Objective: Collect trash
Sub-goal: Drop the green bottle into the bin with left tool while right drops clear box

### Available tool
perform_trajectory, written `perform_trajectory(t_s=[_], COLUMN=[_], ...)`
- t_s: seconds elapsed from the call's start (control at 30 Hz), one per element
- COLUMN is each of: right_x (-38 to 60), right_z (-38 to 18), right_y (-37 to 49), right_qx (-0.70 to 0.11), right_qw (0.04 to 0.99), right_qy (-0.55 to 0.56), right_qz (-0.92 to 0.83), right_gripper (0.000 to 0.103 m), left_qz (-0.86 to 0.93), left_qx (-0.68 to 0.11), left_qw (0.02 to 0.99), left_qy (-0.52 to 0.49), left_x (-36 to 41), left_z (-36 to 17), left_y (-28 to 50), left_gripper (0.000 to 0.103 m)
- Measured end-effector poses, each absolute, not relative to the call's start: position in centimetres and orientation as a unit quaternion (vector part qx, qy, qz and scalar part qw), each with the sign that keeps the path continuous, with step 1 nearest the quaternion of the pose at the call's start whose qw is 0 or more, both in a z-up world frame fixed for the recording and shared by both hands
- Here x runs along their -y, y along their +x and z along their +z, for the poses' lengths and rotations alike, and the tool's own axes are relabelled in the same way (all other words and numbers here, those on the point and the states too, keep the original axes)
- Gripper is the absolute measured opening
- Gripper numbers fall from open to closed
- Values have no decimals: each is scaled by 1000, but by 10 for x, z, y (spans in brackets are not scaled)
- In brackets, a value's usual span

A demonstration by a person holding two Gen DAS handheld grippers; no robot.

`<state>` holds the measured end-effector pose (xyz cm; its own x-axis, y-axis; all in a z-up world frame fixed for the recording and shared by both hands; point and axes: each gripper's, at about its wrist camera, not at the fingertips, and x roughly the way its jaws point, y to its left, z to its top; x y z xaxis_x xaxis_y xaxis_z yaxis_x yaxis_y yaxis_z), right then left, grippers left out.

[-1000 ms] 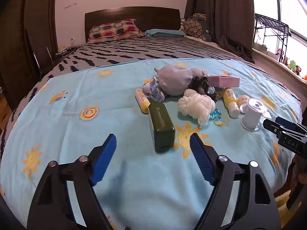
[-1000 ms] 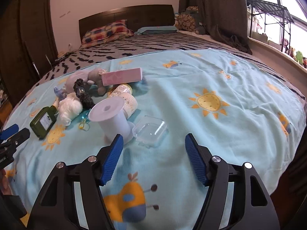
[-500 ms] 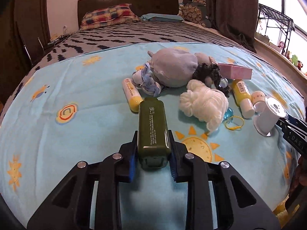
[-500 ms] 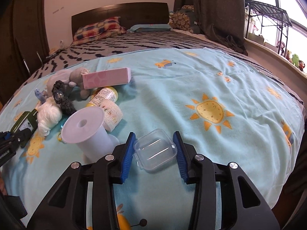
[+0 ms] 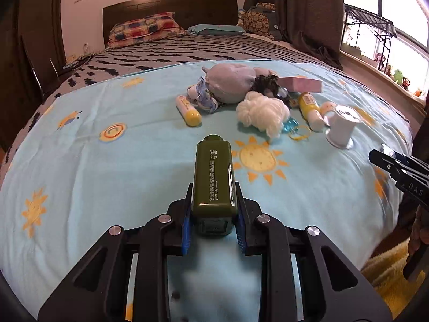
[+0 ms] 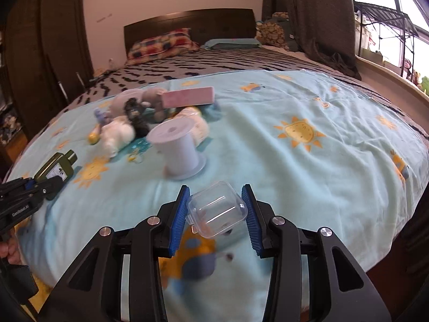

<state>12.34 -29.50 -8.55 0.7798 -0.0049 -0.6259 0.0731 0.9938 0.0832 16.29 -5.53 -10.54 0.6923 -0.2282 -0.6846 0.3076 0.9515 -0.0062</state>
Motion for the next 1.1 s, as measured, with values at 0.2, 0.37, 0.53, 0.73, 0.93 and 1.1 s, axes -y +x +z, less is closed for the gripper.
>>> perform_trajectory(t_s=[0.2,0.37,0.53,0.73,0.93,1.1], right_x=[263,233,209,194,179,172], right_z=[-73,-70,-89,-120,-156,-183], right_y=[87,59,32,10,5,9], right_qx=[-317,-323,-352,-394,-444,-486], right_qw=[948,945,933,914,887,864], right_qy=[35,13,9,23,35,46], right_qz=[15,47,72,98,119,121], right_gripper=[41,41,41,41,41,41], left_qz=[-171,-181,-177,-192,-202,-200], left_qx=[-347,-333,-340,-388,-450,-497], left_qw=[922,924,922,901,870,844], left_qy=[27,45,54,27,7,16], left_x=[34,29,21,13,17,24], left_z=[-93,-91,-104,-137,-178,-211], left_y=[108,63,29,-2,-18,-12], left_gripper=[25,25,25,25,25,25])
